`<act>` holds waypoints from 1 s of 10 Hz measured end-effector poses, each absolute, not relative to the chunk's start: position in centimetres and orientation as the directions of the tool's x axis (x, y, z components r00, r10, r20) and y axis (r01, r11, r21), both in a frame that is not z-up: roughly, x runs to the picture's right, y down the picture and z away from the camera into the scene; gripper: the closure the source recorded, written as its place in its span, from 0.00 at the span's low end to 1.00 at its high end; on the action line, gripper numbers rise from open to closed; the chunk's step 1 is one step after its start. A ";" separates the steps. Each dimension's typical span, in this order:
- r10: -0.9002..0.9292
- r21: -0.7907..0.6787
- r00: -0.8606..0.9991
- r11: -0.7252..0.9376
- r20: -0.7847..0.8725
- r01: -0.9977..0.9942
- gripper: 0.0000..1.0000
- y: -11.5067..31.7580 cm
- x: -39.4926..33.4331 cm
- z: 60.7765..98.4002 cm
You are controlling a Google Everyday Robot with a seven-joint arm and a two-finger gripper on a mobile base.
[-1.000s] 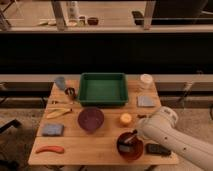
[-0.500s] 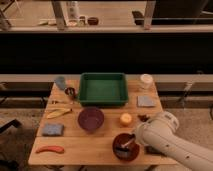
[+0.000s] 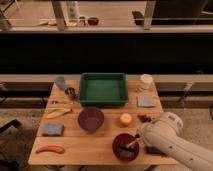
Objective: Wipe red bowl with brush
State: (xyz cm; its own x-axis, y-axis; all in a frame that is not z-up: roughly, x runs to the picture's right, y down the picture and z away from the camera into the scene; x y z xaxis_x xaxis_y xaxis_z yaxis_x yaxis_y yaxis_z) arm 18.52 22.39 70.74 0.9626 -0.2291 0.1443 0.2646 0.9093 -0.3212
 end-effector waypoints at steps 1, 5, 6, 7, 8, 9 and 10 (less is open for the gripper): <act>-0.234 -0.323 0.963 0.909 0.130 0.265 1.00 22.2 18.8 71.1; -0.248 -0.328 0.965 0.907 0.087 0.263 1.00 21.4 19.9 72.0; -0.252 -0.328 0.964 0.907 0.083 0.265 1.00 21.3 19.8 72.2; -0.255 -0.325 0.963 0.907 0.085 0.269 1.00 21.1 19.5 72.3; -0.263 -0.321 0.960 0.905 0.091 0.278 1.00 21.0 18.7 72.4; -0.273 -0.316 0.957 0.903 0.102 0.292 1.00 21.0 17.5 72.5; -0.277 -0.311 0.954 0.902 0.112 0.299 1.00 21.1 16.6 72.3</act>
State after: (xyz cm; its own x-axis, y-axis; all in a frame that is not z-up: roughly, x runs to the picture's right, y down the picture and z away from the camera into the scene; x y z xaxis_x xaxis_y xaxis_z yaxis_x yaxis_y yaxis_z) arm 16.64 21.08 72.34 0.9542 -0.2774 0.1123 0.2989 0.9022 -0.3109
